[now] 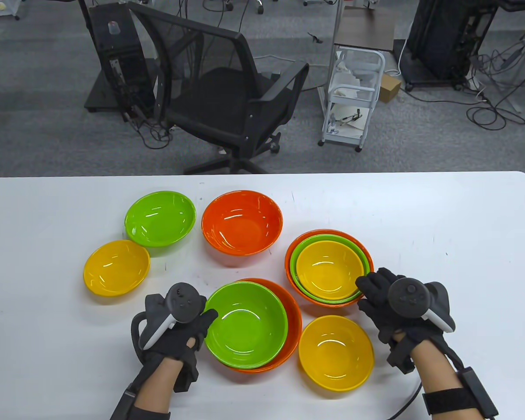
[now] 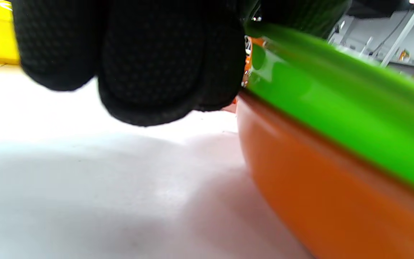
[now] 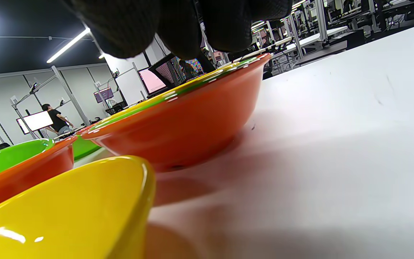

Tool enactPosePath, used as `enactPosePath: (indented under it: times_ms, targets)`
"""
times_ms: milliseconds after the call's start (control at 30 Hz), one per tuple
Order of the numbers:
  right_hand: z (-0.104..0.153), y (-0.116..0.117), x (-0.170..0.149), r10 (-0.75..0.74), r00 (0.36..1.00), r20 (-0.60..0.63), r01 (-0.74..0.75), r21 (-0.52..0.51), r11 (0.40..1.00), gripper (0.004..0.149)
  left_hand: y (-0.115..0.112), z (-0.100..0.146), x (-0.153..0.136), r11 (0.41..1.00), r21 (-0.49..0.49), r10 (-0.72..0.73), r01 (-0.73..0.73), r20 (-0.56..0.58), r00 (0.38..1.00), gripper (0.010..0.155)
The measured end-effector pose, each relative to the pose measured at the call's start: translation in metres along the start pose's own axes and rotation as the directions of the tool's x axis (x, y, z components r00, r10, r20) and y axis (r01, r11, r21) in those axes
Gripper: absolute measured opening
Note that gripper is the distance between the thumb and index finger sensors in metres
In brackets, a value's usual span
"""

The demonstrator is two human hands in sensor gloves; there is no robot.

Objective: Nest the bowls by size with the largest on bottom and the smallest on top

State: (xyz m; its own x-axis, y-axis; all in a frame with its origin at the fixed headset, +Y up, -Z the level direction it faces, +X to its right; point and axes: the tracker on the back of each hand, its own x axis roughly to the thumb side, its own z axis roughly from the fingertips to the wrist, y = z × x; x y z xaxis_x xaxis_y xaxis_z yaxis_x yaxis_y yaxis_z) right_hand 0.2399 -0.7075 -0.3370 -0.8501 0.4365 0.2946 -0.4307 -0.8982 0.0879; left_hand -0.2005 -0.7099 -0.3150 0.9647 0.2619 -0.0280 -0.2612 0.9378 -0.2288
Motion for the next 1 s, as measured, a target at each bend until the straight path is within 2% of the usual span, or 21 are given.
enactPosePath:
  times_ms: [233,400,500,633,800,1000]
  targets:
    - [0.0,-0.001,-0.002,-0.008,1.0,-0.006,0.008,-0.003,1.0,0.059,-0.003,-0.002,-0.002,1.0,-0.02,0.008,-0.008,-0.011,1.0,0.06]
    - [0.0,-0.002,-0.003,-0.014,1.0,-0.01,0.014,-0.008,1.0,0.058,0.005,-0.006,-0.013,0.999,0.035,-0.007,0.009,-0.062,0.998,0.065]
    - [0.0,-0.003,-0.003,-0.016,1.0,-0.011,0.016,-0.012,1.0,0.058,0.015,-0.01,-0.03,0.995,0.096,0.014,-0.001,-0.137,0.99,0.068]
    - [0.001,-0.004,-0.006,-0.016,1.0,-0.019,0.016,-0.009,1.0,0.059,0.03,-0.016,-0.058,0.984,0.16,-0.032,0.073,-0.247,0.969,0.071]
    - [0.001,-0.005,-0.009,-0.029,0.999,-0.031,0.028,-0.022,0.999,0.059,0.048,-0.031,-0.103,0.982,0.169,-0.01,0.084,-0.397,0.918,0.074]
    - [0.001,-0.005,-0.009,-0.031,0.999,-0.045,0.03,-0.02,0.999,0.059,0.057,-0.05,-0.142,0.983,0.136,-0.026,0.121,-0.557,0.83,0.078]
